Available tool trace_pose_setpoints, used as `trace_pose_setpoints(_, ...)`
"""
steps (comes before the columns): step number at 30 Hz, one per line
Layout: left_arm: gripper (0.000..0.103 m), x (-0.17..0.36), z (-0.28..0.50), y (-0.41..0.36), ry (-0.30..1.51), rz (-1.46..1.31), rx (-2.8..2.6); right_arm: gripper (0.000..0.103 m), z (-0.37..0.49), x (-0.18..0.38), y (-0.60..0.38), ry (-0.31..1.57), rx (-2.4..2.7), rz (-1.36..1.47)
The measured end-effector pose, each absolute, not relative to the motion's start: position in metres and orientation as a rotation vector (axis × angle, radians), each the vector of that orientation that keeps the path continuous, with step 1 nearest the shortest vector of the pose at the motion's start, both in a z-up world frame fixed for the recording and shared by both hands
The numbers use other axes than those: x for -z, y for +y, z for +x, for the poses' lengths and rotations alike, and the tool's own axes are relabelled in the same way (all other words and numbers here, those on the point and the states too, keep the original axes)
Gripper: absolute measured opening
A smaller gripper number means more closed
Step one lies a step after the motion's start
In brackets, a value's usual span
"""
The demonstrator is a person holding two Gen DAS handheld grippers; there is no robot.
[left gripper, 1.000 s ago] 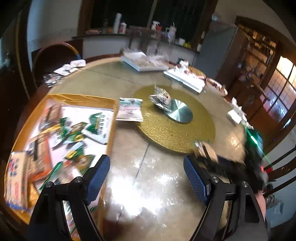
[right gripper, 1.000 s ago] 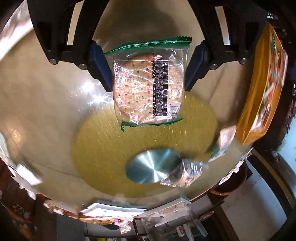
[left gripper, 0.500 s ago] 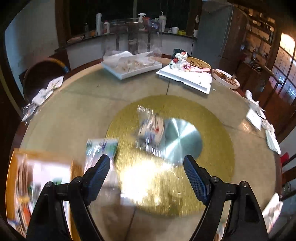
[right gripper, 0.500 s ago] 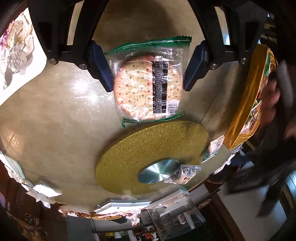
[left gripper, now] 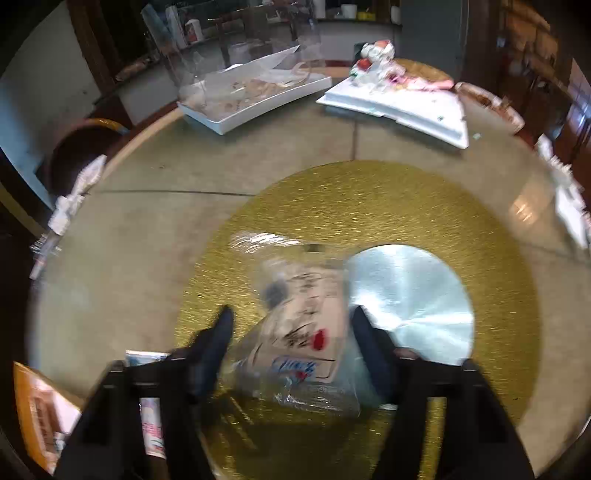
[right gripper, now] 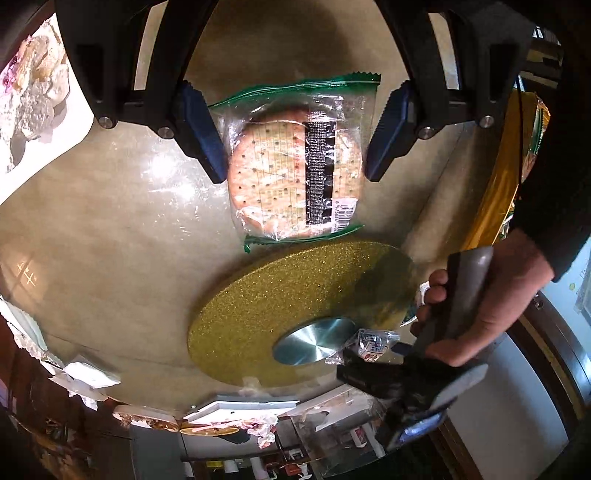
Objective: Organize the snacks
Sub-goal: 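Grasp the white red-seal pack with the left tool while the right tool holds its bag, then carry both held packs over the yellow box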
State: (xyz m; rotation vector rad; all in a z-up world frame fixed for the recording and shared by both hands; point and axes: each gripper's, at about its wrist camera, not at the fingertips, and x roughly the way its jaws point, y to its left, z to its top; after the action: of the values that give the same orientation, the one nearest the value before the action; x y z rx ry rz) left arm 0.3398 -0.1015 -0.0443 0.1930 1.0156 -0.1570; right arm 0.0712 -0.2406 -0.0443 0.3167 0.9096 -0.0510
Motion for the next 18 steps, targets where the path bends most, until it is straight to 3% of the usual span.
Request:
trace_pose_setpoints(3,0.042,0.044,0.325,-0.099,1.012,0.219,0.172,0.076,0.072,0.044,-0.241,0.91,0.051,0.32)
trace_pose_setpoints(10,0.039,0.037,0.232,-0.068,1.106,0.167,0.251,0.076,0.071,0.045,-0.235,0.916,0.018,0.308)
trace_pose_setpoints(18,0.039,0.037,0.073,-0.019,1.043,0.078,0.248,0.073,0.056,0.049,-0.207,0.927,0.049,0.127)
